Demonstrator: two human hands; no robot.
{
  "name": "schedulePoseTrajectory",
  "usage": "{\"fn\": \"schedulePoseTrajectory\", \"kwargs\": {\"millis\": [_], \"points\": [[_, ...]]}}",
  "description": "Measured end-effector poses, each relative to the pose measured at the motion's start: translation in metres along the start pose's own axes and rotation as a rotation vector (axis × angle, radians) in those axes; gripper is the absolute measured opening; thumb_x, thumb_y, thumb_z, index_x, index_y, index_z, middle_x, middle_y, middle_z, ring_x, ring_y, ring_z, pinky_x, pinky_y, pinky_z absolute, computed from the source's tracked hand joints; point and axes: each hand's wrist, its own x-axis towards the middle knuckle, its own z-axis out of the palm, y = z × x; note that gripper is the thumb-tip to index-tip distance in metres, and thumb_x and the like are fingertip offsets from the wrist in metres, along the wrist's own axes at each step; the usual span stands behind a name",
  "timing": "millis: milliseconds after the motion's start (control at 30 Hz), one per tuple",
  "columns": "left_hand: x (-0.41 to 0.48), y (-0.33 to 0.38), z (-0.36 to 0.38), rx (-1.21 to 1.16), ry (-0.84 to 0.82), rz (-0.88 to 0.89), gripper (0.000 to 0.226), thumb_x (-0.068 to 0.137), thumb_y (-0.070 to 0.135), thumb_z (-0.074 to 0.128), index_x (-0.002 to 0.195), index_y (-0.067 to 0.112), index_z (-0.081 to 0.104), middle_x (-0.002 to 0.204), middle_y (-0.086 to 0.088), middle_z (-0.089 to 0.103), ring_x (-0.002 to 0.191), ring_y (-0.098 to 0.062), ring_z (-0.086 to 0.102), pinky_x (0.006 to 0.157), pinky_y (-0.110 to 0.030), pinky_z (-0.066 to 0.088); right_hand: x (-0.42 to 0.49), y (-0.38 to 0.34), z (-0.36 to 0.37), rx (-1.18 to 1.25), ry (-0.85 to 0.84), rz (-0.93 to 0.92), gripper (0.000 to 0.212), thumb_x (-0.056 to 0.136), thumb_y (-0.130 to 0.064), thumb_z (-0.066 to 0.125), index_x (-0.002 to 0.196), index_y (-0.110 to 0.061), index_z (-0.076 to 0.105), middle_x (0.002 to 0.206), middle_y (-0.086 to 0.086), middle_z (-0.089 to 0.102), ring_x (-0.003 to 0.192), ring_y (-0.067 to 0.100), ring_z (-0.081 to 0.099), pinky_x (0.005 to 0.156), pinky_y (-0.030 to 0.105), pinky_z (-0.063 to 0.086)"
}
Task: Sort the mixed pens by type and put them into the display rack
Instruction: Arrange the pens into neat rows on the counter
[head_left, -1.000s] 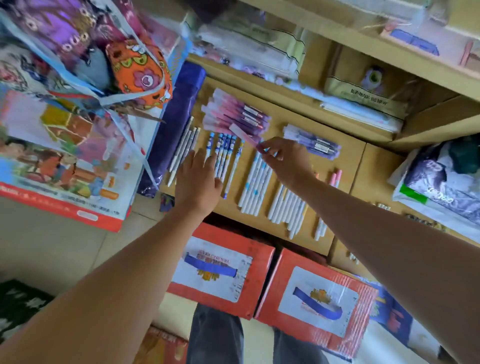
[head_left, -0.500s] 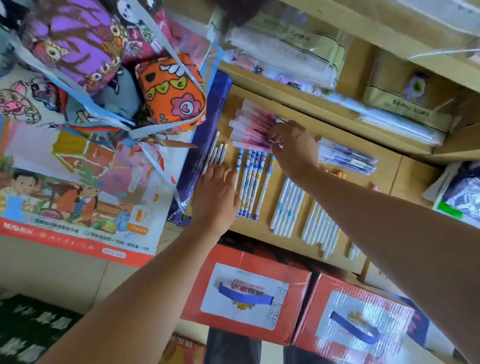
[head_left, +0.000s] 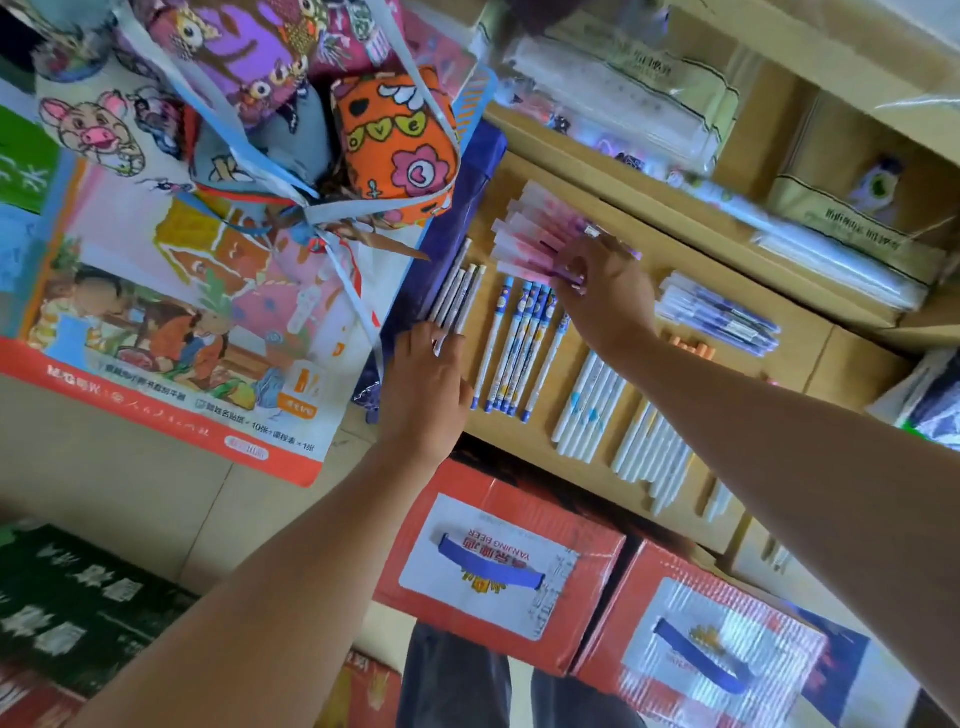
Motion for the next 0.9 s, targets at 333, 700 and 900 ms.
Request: {"fn": "schedulePoseTrajectory", "kwargs": {"millis": [333,700,900], "points": [[-0.036,-0.009,0.010,-0.068,-0.020,-0.246,0.052,0.086,0.009,0.050,0.137,0.011,0.039,0.135,-0.014,0.040,0.118,-0.032,0.046,0.092,-0.044,0.047,-0.018,-0.049,0.031,0.055,-0.373,-0.324,0.031,0.083,-0.008,0.065,0.113,-0.018,0.065,0.113,0.002,0.059,0.090,0.022,0.061,0.081,0.042,0.050],[-0.044,-0.019,0.022,-0.161,0.077,-0.266,0.056,0.086,0.010,0.052,0.140,0.012,0.039,0.132,-0.012,0.046,0.115,-0.031,0.050,0.088,-0.042,0.051,-0.008,-0.062,0.049,-0.192,-0.442,-0.618,0.042,0.076,0.002,0.062,0.114,-0.015,0.060,0.126,0.007,0.046,0.106,0.026,0.051,0.075,0.037,0.046],[-0.035,-0.015,0.021,-0.150,0.095,-0.283,0.047,0.090,0.015,0.054,0.136,0.013,0.042,0.130,-0.012,0.048,0.109,-0.028,0.056,0.085,-0.036,0.052,-0.007,-0.059,0.051,-0.151,-0.513,-0.609,0.046,0.078,0.003,0.064,0.121,-0.013,0.057,0.131,0.006,0.044,0.103,0.026,0.054,0.077,0.031,0.042]]}}
